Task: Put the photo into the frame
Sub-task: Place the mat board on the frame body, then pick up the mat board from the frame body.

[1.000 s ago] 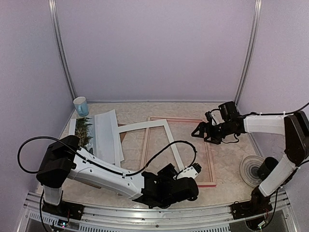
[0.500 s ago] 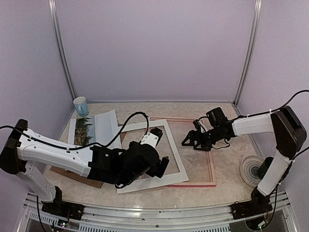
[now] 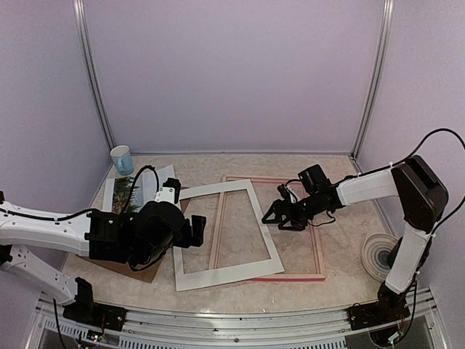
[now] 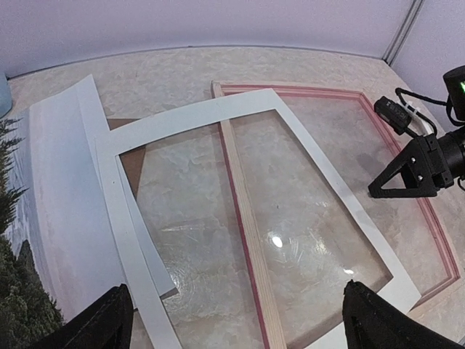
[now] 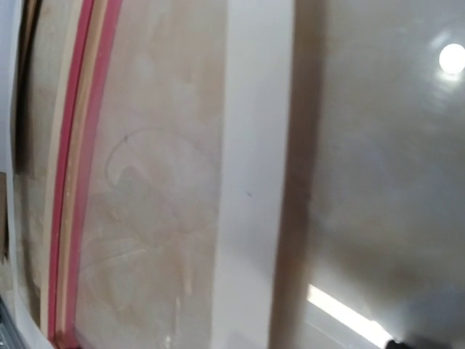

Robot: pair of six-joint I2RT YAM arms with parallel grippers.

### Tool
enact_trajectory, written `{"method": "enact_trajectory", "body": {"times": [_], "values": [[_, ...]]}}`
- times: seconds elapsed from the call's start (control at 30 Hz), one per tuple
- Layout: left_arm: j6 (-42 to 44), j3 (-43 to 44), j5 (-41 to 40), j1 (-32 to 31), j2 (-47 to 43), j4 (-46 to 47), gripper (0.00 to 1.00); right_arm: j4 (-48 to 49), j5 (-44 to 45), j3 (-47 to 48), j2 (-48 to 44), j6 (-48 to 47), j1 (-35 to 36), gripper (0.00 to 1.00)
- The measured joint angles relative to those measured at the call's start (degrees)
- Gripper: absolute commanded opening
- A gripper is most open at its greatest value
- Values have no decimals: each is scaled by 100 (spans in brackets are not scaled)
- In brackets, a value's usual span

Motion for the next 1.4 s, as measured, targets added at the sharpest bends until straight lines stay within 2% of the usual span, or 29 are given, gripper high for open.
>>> {"method": "enact_trajectory", "body": {"times": [0.4,0.93,1.1,1.33,1.4], "values": [[-470,-264,9,0,120,-116,99,245,-372,101,260,238,74,88],[-680,-389,2,-17,319,-125,99,632,-1054,111,542,553,122,86],[-713,-400,-4,-61,376,-122,99,905,-1290,107,640,710,122,80],[-758,-407,-31,-155,387,-125,99,1342,-1589,-7,721,986,122,63],[-765,-409,-50,-166,387,-125,99,1425,-1637,-31,732,1032,122,54]]}}
